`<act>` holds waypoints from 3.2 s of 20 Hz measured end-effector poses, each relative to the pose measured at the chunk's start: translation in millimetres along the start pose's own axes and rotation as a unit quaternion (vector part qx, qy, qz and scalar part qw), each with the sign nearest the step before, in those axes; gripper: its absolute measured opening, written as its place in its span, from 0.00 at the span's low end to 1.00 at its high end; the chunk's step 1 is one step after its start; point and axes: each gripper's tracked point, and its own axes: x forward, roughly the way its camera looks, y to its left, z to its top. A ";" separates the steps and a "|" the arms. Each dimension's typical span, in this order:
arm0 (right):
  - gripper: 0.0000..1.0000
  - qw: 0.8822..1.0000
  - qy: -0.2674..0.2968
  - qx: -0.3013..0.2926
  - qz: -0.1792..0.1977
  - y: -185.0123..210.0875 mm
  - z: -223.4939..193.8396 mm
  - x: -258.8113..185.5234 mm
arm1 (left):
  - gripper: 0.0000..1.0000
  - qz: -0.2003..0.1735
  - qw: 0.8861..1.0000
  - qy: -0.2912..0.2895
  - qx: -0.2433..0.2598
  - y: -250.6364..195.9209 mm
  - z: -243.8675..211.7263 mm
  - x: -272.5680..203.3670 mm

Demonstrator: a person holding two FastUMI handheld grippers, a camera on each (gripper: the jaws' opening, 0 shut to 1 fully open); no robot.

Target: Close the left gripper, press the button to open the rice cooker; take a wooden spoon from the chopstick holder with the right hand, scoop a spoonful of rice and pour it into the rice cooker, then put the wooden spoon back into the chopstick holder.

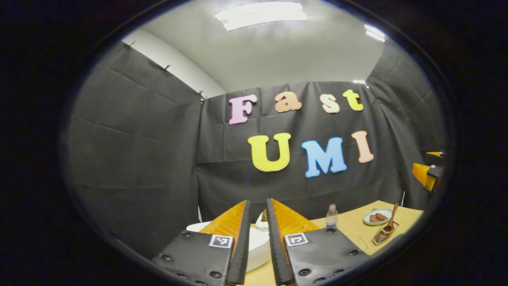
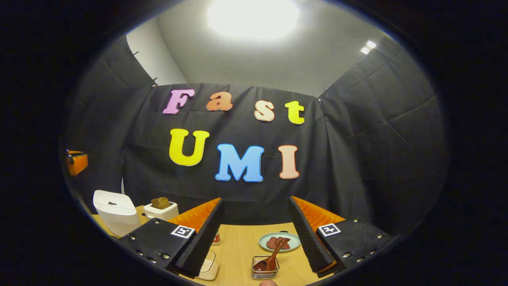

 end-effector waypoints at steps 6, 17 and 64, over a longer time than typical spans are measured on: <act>0.97 1.000 0.003 -0.014 0.007 9.1 0.8 -4.6 | 0.08 -0.012 1.000 0.017 -0.010 12.8 -15.8 2.1; 0.97 1.000 0.022 -0.020 0.000 26.6 -8.0 -1.3 | 0.08 -0.030 0.997 0.067 -0.015 41.1 -64.3 69.2; 0.97 0.996 0.042 -0.057 -0.062 -3.4 -14.5 -25.2 | 0.10 0.002 0.989 0.146 -0.017 128.7 -138.1 169.4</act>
